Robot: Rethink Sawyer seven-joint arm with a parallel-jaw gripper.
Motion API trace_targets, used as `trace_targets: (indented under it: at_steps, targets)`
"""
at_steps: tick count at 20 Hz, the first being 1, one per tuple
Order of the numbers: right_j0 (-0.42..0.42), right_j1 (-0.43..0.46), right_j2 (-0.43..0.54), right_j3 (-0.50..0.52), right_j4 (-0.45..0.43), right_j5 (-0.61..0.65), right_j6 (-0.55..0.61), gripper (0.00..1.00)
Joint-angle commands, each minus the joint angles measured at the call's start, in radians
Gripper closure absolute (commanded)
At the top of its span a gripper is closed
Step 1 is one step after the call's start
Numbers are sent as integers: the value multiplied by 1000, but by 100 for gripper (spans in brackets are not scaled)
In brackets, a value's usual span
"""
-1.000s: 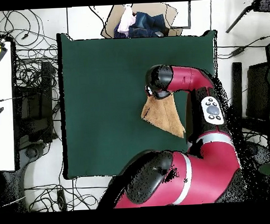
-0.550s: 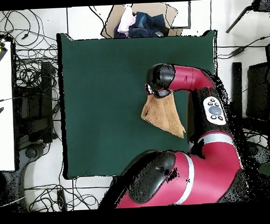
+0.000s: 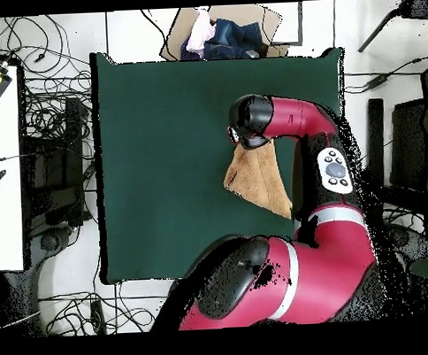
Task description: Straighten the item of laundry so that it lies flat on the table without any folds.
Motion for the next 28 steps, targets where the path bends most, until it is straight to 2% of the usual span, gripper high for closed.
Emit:
trace_targets:
  at_steps: [1,7,11,17,28]
  targets:
    - [43,33,40,-5,-1,-14,78,0]
    - [72,41,13,-17,-13,-14,105,0]
    - [63,31,11,13,-15,-35,94,0]
    - [67,51,16,-19,-3,-23,98,0]
    - [51,46,29,-5,9,-23,86,0]
